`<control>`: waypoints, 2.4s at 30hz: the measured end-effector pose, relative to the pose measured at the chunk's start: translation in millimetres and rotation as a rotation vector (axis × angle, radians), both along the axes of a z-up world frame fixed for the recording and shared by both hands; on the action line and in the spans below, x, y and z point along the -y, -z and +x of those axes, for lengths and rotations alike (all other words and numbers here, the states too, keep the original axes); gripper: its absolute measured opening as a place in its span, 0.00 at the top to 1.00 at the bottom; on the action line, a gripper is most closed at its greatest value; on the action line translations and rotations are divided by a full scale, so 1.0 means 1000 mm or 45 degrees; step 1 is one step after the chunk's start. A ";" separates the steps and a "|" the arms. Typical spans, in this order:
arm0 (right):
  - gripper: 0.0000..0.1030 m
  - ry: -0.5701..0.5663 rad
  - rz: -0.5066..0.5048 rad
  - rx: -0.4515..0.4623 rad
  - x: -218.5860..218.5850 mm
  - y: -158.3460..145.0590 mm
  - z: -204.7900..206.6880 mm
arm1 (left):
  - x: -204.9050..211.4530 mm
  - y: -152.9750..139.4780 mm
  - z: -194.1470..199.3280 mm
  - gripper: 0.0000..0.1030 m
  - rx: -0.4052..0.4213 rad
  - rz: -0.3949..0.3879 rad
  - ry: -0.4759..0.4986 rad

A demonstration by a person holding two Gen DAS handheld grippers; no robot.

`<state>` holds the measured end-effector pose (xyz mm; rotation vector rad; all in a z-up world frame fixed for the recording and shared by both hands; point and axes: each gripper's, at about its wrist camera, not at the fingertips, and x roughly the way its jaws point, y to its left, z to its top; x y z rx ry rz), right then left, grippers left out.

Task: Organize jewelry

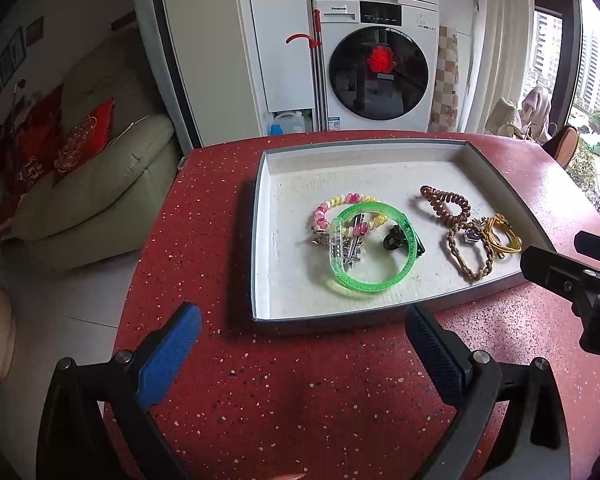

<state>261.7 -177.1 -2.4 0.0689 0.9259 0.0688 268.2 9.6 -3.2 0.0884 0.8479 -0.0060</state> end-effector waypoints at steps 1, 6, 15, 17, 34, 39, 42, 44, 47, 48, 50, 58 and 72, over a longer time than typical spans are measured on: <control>0.00 0.005 0.006 0.015 0.000 -0.001 -0.005 | 0.000 -0.002 -0.006 0.00 0.019 -0.008 -0.006; 0.00 0.024 0.006 0.104 0.001 -0.009 -0.030 | 0.000 -0.014 -0.034 0.00 0.129 -0.019 -0.033; 0.00 0.059 -0.106 0.267 -0.002 -0.018 -0.068 | -0.001 -0.021 -0.071 0.00 0.266 -0.035 -0.071; 0.00 0.060 -0.127 0.290 -0.005 -0.020 -0.073 | 0.000 -0.019 -0.077 0.00 0.277 -0.034 -0.075; 0.00 0.039 -0.157 0.331 -0.016 -0.025 -0.084 | -0.001 -0.014 -0.085 0.00 0.269 -0.008 -0.105; 0.00 0.038 -0.157 0.324 -0.014 -0.025 -0.083 | -0.003 -0.012 -0.084 0.00 0.262 -0.015 -0.118; 0.00 0.036 -0.158 0.321 -0.015 -0.025 -0.083 | -0.003 -0.012 -0.084 0.00 0.263 -0.014 -0.121; 0.00 0.036 -0.154 0.321 -0.014 -0.025 -0.083 | -0.003 -0.012 -0.084 0.00 0.263 -0.014 -0.122; 0.00 0.034 -0.156 0.320 -0.014 -0.025 -0.083 | -0.004 -0.012 -0.084 0.00 0.262 -0.014 -0.120; 0.00 0.033 -0.157 0.321 -0.014 -0.025 -0.083 | -0.003 -0.012 -0.084 0.00 0.263 -0.013 -0.122; 0.00 0.034 -0.157 0.321 -0.015 -0.024 -0.082 | -0.004 -0.012 -0.084 0.00 0.262 -0.015 -0.122; 0.00 0.028 -0.157 0.323 -0.017 -0.025 -0.082 | -0.005 -0.011 -0.084 0.00 0.261 -0.018 -0.128; 0.00 0.025 -0.156 0.321 -0.019 -0.026 -0.081 | -0.006 -0.010 -0.083 0.00 0.258 -0.010 -0.126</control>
